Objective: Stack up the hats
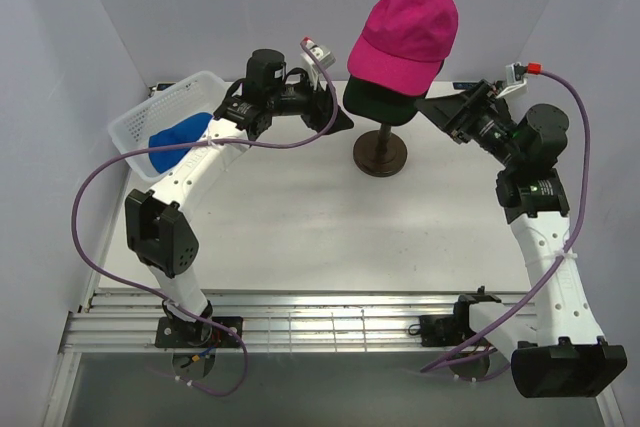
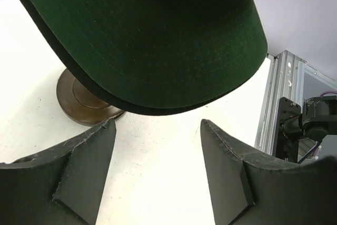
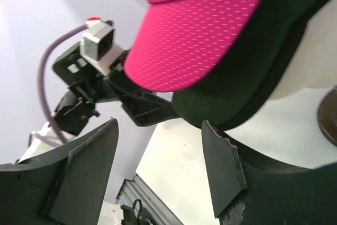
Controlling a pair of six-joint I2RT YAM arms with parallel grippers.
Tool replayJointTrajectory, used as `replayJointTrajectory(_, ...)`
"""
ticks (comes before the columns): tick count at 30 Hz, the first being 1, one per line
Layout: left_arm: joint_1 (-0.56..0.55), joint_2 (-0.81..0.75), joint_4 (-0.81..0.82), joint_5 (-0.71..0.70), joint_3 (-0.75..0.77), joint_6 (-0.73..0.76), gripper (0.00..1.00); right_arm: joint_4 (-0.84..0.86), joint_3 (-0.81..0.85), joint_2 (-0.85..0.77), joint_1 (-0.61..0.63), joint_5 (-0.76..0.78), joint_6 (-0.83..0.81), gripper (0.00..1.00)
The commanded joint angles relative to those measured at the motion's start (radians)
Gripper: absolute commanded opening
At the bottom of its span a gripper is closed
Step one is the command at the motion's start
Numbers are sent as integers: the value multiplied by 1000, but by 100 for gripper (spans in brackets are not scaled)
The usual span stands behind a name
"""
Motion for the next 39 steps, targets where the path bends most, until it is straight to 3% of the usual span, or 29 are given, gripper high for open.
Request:
replayJointTrajectory(1,3,-49,10,24,46,-17,75,192,-41,-40,-4,-57,73,70)
replayJointTrajectory(4,3,-43,5,21,50,-17,75,224,-69,-53,-6,-33,21,63)
replayJointTrajectory(10,3,-32,-26,26,68,-11,75,-61,80,-139,-4,-30,-651,65)
replayJointTrajectory(13,3,-23,-49,20,88,-7,75,-177,74,-171,-4,83,-948,61)
replayJointTrajectory(16,3,-20,-69,9,108,3,75,-78,-68,-212,-4,168,-1178,65)
replayJointTrajectory(19,3,-17,-89,10,114,4,75,149,-192,-264,-4,104,-1359,73)
replayJointTrajectory(23,3,0,-121,12,128,15,75,419,-335,-280,-3,21,-1508,69)
replayJointTrajectory(27,2,14,-158,7,158,30,75,574,-328,-248,-1,38,-1554,63)
replayJointTrajectory(33,2,23,-203,36,203,21,74,518,-267,-177,80,-17,-1775,60)
replayJointTrajectory(39,-3,11,-234,24,166,35,72,427,-214,-125,247,85,-1997,58)
